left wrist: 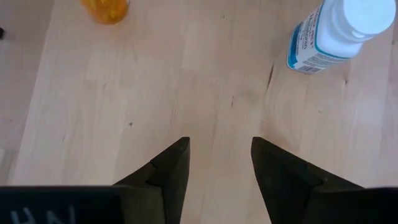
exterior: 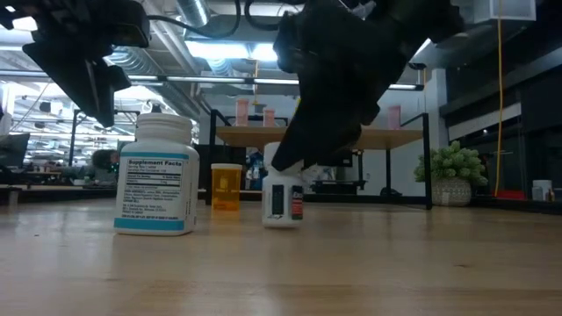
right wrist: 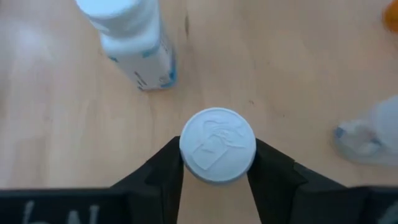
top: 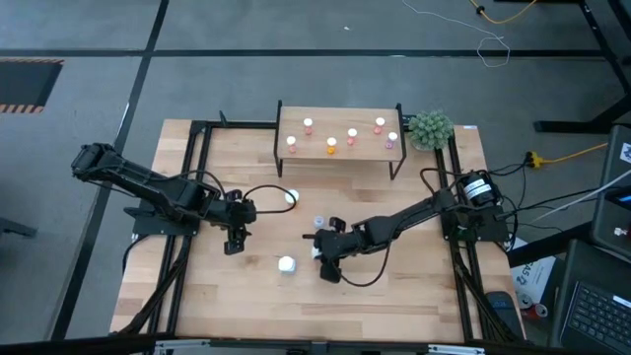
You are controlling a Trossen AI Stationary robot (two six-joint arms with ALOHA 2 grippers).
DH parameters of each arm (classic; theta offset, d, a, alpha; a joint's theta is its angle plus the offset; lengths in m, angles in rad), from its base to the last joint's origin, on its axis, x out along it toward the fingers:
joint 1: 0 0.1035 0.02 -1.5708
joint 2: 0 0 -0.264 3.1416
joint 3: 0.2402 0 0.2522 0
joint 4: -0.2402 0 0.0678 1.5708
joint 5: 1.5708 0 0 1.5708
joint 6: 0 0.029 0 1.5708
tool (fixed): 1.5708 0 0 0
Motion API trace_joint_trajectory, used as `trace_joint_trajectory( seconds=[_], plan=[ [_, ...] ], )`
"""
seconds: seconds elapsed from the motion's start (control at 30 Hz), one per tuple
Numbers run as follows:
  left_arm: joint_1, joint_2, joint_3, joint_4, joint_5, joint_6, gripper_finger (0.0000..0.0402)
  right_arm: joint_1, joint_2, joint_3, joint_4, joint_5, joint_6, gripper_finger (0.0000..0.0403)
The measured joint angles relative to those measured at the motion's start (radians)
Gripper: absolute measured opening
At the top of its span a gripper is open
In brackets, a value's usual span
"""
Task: Pick and place medicine bottles onto shelf by color
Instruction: Put the big white pill bottle on the shelf
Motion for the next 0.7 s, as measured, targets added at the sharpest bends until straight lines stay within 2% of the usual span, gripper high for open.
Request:
trace_joint_trajectory(
  seconds=[0.13,0.27,0.43,0.63,0.7],
  plan=[
    [0.000,0.000,0.000,0.000,-0.023,0.000,0.0167,0.000,-0.003,0.055,-0.043,-0.015,0.026,0.0148],
    [0.000,0.000,0.000,0.000,-0.036,0.008,0.0167,-0.003,-0.032,0.202,-0.255,0.011,-0.038,0.0148],
    [0.000,0.000,0.000,0.000,-0.037,0.008,0.0167,-0.017,-0.040,0.488,-0.690,0.240,-0.159,0.0148],
    [0.000,0.000,0.000,0.000,-0.049,0.008,0.0167,-0.038,-0.041,0.809,-1.057,0.540,-0.159,0.0148],
    [0.000,0.000,0.000,0.000,-0.053,0.008,0.0167,-0.050,-0.043,0.888,-1.142,0.609,-0.155,0.0148]
  ],
)
